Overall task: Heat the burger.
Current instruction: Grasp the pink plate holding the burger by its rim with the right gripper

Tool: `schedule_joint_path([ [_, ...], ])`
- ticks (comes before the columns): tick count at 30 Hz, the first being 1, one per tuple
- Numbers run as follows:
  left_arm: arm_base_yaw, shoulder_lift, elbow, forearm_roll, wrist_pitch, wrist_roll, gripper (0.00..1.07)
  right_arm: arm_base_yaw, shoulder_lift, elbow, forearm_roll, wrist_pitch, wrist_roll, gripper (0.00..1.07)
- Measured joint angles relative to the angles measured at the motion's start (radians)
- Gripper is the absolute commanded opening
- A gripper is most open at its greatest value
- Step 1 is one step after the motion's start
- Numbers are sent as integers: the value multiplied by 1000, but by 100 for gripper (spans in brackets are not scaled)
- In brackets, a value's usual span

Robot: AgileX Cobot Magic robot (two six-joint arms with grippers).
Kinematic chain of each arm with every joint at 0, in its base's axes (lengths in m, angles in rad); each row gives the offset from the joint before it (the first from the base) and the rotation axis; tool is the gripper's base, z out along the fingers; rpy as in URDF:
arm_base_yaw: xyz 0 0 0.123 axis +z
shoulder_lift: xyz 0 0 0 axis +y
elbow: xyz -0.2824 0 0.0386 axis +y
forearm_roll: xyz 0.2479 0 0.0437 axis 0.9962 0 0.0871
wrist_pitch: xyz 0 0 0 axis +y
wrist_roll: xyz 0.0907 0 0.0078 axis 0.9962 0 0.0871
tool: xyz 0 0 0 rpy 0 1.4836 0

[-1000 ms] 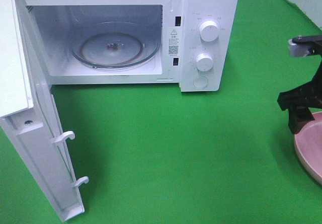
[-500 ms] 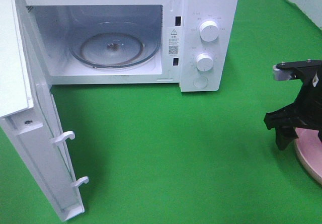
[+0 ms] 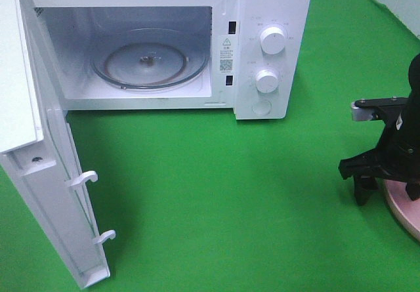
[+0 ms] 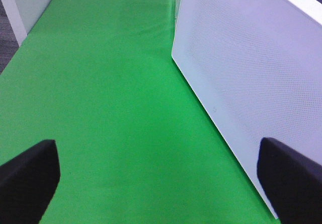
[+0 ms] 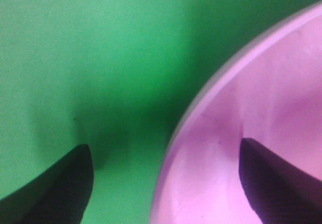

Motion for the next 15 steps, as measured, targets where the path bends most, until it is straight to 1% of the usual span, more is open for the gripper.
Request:
schedule_joint_path([
  [9,0,0,0,0,0,0,100,-14,35,-6,-17,-22,0,76],
  [10,0,0,0,0,0,0,100,-14,35,-6,-17,-22,0,75],
  [11,0,0,0,0,0,0,100,-14,35,-6,-16,-22,0,70],
  [12,0,0,0,0,0,0,100,-14,35,-6,-16,-22,0,70],
  [13,0,0,0,0,0,0,100,-14,37,-7,-12,-21,0,65],
  [14,0,0,0,0,0,0,100,-14,37,-7,-12,-21,0,65],
  [15,0,0,0,0,0,0,100,-14,37,-7,-11,-21,0,60],
])
